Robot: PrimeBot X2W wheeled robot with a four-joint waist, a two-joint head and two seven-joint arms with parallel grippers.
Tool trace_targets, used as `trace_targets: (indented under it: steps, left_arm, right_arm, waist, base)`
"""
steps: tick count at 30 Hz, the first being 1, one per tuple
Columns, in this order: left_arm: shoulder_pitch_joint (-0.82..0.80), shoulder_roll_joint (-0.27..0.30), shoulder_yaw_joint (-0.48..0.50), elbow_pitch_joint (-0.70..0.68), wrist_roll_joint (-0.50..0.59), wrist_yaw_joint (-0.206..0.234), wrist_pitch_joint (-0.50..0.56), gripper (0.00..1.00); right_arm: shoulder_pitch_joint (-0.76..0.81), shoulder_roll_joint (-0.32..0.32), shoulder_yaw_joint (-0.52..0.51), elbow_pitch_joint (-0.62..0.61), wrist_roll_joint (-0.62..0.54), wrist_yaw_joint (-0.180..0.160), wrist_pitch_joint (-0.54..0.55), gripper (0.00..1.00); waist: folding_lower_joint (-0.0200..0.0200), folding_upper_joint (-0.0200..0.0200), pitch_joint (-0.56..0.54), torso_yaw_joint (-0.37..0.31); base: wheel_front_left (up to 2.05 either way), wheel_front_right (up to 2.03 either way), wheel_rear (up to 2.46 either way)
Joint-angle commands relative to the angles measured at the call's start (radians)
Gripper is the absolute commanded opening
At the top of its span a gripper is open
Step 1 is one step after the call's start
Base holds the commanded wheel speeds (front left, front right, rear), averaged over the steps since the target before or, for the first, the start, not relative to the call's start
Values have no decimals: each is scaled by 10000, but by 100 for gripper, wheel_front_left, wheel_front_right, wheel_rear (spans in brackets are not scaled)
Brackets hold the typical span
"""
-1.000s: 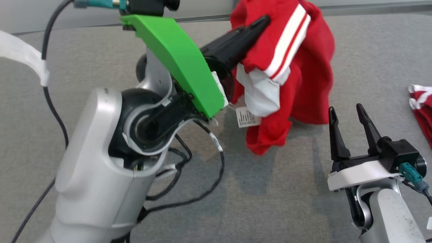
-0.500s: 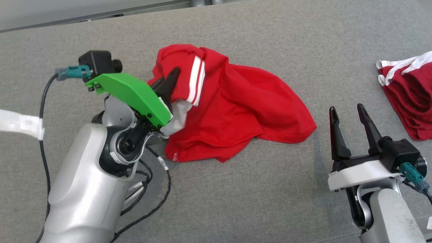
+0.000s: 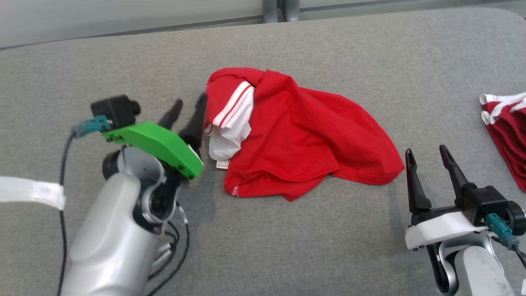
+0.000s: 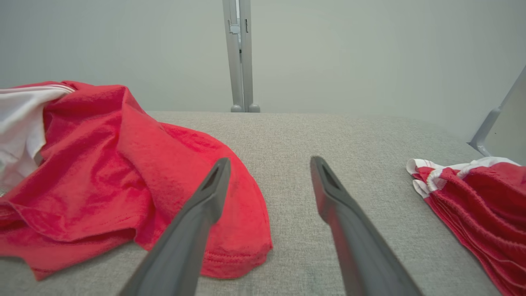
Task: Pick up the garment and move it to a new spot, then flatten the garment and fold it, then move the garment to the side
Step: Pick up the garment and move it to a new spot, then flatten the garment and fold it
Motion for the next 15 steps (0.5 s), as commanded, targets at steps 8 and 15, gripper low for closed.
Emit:
trace_targets:
  steps: [8,15]
  left_arm:
    - [1385,-72,-769,-1011,-32,-180,444,100]
    - [1277,-170,-1058,-1038,82,-163,596,100]
  right_arm:
    - [198,-23,21,-39,-253,-3,-31,100]
    - [33,-27,184,-114,-287,-3,-31,100]
  waist:
    - [0,81,-401,579]
    - [0,81,-33,364]
  base:
    - [0,0,0]
    - [0,0,0]
